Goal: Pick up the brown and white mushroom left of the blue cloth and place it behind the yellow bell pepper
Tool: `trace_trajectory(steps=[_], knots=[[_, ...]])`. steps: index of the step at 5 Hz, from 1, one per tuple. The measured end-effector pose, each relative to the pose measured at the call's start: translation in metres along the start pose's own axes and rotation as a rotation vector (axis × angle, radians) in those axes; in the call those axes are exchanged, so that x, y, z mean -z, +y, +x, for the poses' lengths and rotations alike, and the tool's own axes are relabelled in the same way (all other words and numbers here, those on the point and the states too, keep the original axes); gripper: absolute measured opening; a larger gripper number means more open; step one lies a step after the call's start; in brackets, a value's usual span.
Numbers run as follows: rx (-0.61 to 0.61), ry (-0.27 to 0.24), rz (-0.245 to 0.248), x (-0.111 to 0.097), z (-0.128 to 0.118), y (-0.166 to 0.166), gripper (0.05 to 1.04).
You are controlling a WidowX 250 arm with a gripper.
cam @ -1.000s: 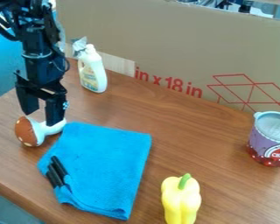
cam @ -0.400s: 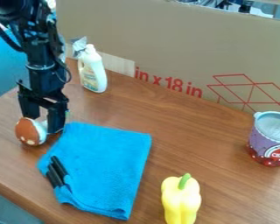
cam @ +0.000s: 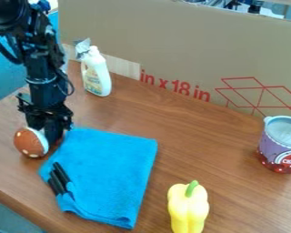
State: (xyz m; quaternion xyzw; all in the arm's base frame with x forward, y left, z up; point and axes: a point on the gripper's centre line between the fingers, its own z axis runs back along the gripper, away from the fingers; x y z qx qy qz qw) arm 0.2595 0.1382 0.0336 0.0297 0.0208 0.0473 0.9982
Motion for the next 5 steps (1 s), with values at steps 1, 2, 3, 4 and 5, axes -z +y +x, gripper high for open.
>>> trace_trajectory(steps=[1, 2, 3, 4, 5], knots=[[-0.012, -0.057, -0.019, -0.007, 0.003, -0.003, 0.337], [-0.048, -0.197, -0.025, -0.028, 0.013, -0.014, 0.320], [-0.054, -0.316, -0.040, -0.062, 0.039, -0.046, 0.320], [-0.108, -0.374, -0.103, -0.087, 0.060, -0.096, 0.320], [-0.107, -0.365, -0.151, -0.090, 0.074, -0.143, 0.320]])
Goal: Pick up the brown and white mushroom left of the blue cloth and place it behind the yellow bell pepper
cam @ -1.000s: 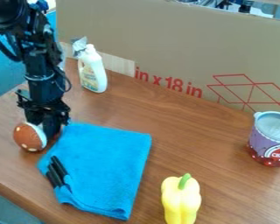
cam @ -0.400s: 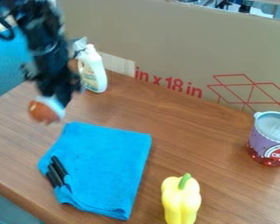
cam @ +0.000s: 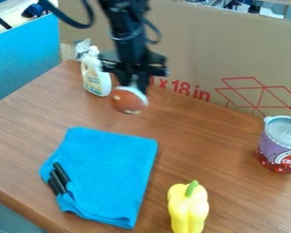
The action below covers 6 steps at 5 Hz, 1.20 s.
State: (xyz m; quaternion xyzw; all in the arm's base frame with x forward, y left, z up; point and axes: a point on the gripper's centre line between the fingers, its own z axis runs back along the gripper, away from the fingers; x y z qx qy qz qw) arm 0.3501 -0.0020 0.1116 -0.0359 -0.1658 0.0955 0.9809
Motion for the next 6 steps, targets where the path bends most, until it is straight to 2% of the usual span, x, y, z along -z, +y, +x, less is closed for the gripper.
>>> trace_trajectory(steps=[1, 2, 3, 4, 6], knots=[[0.024, 0.028, -0.027, 0.019, -0.004, -0.048, 0.320], [0.083, 0.061, -0.040, 0.033, -0.020, -0.097, 0.320], [0.133, 0.085, -0.018, 0.037, -0.041, -0.119, 0.320], [0.139, 0.110, -0.013, 0.042, -0.053, -0.122, 0.320], [0.077, 0.144, 0.022, 0.050, -0.058, -0.104, 0.320]])
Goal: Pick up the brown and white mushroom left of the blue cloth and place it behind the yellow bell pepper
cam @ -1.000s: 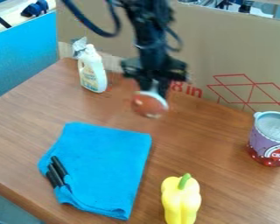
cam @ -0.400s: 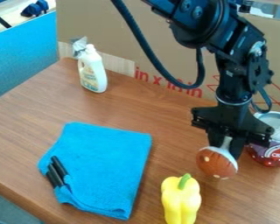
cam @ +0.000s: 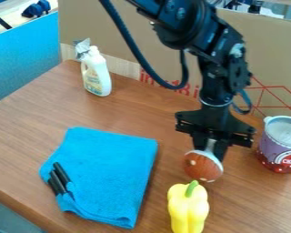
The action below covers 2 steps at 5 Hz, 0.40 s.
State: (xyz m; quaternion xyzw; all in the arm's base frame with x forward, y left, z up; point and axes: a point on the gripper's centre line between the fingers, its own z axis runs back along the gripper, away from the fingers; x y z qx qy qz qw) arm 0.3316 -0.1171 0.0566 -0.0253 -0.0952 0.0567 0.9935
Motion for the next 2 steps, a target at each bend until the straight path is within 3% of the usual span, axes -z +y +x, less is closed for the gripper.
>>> trace_trajectory(steps=[1, 2], knots=[[-0.017, -0.005, -0.034, 0.0028, 0.0041, 0.0070, 0.358], [-0.021, 0.000, -0.052, 0.0024, 0.0038, 0.0057, 0.694]])
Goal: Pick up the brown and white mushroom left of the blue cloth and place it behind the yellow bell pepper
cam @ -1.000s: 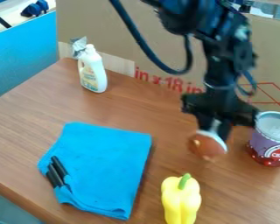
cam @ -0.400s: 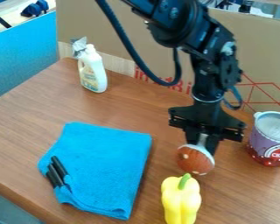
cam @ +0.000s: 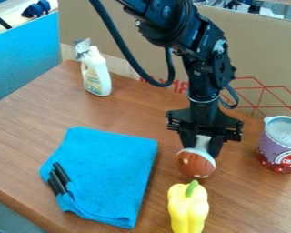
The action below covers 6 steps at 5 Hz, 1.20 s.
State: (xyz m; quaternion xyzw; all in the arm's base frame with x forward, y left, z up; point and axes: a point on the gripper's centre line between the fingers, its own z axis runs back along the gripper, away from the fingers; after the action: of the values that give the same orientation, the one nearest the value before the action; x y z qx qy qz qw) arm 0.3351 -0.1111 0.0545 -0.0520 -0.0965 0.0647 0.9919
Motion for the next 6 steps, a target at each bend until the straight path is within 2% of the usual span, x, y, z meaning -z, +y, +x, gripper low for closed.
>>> trace_trajectory(steps=[1, 2, 3, 4, 5, 6], knots=[[0.003, 0.004, -0.003, 0.002, -0.004, -0.003, 0.971], [-0.007, -0.017, -0.014, -0.002, -0.005, -0.004, 1.012], [-0.019, -0.061, -0.028, -0.018, 0.001, -0.001, 1.007], [-0.068, -0.167, 0.000, -0.057, 0.016, 0.024, 1.003], [-0.110, -0.210, 0.048, -0.082, 0.023, 0.053, 1.002], [-0.092, -0.213, 0.163, -0.109, 0.018, 0.090, 1.002]])
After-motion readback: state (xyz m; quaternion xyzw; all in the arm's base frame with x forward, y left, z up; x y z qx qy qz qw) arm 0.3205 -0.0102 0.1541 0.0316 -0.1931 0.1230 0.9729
